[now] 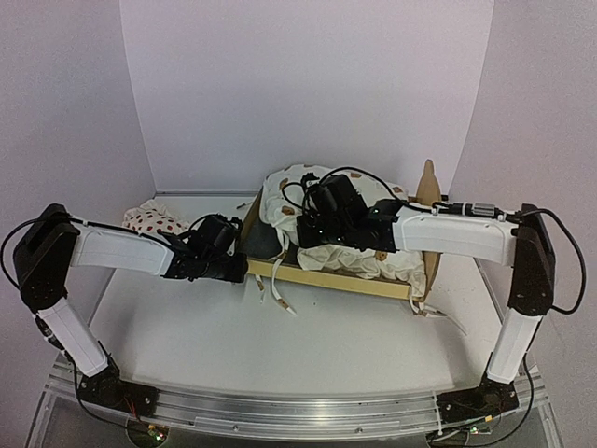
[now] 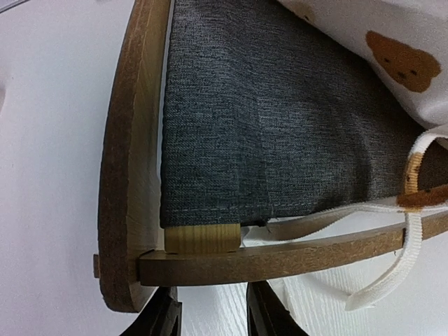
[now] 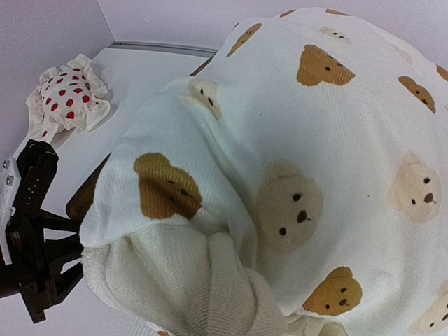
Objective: Set up the pet bed
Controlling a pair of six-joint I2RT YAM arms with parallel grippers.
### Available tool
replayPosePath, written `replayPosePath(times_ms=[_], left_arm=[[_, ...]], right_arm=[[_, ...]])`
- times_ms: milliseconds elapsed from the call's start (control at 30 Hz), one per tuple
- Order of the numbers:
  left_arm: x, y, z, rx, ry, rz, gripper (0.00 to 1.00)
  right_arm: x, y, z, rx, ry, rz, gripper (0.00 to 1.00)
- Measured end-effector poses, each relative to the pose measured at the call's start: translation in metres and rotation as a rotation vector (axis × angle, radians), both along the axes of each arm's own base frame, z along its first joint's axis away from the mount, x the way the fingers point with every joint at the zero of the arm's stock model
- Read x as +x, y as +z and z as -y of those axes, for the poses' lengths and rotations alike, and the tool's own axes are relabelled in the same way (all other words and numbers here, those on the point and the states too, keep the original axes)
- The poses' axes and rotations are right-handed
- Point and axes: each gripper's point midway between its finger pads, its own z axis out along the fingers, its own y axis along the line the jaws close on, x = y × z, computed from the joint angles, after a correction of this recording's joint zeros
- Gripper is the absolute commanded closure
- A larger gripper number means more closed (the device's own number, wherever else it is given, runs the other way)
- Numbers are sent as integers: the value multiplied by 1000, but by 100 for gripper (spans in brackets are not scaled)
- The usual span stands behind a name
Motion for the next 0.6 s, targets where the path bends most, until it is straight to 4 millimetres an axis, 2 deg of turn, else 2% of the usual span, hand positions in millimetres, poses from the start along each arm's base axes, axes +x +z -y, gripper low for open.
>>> replayPosePath(times_ms=[133, 300, 367, 467, 600], left_arm=[[3, 3, 2, 2, -23, 10, 54], [-10, 4, 5, -17, -53, -8, 47], [-21, 4, 9, -8, -73, -16, 47], [-46, 2, 28, 5, -128, -32, 47], [-72, -8, 46, 37, -185, -70, 49]], right_arm=[[5, -6, -5, -13, 3, -2, 100], [6, -7, -6, -24, 3, 4, 100], [6, -7, -5, -26, 2, 6, 100], [7, -7, -5, -27, 2, 7, 100], [7, -7, -5, -27, 2, 7, 100]])
